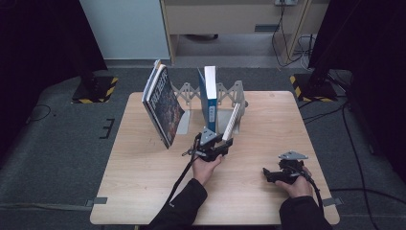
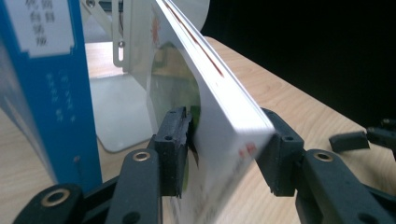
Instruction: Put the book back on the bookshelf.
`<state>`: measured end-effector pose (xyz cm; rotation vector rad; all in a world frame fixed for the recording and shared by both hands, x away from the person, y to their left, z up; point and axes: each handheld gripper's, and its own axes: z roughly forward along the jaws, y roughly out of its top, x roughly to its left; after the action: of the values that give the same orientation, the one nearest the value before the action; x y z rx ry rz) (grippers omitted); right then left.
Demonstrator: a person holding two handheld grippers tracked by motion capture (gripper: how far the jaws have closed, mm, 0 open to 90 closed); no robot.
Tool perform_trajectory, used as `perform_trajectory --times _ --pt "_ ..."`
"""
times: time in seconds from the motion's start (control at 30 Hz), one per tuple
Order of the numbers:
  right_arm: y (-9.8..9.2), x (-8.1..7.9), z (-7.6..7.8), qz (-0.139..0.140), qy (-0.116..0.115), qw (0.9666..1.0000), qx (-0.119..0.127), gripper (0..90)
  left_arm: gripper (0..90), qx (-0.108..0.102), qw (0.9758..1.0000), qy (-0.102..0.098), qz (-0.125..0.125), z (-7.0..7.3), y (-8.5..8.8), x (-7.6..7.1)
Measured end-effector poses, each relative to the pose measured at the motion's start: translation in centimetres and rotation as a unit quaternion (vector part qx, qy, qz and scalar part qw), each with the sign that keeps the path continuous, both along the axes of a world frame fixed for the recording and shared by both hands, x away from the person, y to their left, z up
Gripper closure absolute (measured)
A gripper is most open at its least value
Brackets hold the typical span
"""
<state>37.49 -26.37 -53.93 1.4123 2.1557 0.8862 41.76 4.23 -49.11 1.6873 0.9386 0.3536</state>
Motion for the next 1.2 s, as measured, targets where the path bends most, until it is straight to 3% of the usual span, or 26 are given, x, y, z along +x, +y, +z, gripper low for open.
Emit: perform_trajectory --times 0.27,0.43,0.8,0.93,1.2 --pt "0.1 0.0 0.0 -0.002 -0.001 1.0 0.001 0.3 62.8 0.006 0.9999 -0.002 0.012 -0.1 0.0 0.0" --pt "0.1 0.0 0.0 -0.002 -0.001 1.0 0.001 0.4 63.5 -0.015 0.9996 0.007 0.024 -0.1 -0.3 0.8" --pt "0.1 0.0 0.0 0.001 0.0 1.0 0.0 0.4 59.9 -0.023 0.9996 0.011 0.011 -0.3 -1.0 2.1" --pt "0.1 0.1 0.0 0.001 0.0 1.0 0.0 0.4 57.3 0.0 0.9998 0.017 -0.008 -0.2 -1.0 1.8" --pt "0.1 0.1 0.0 0.001 0.0 1.0 0.0 0.4 59.3 0.028 0.9989 0.0 -0.039 0.3 -0.2 0.5"
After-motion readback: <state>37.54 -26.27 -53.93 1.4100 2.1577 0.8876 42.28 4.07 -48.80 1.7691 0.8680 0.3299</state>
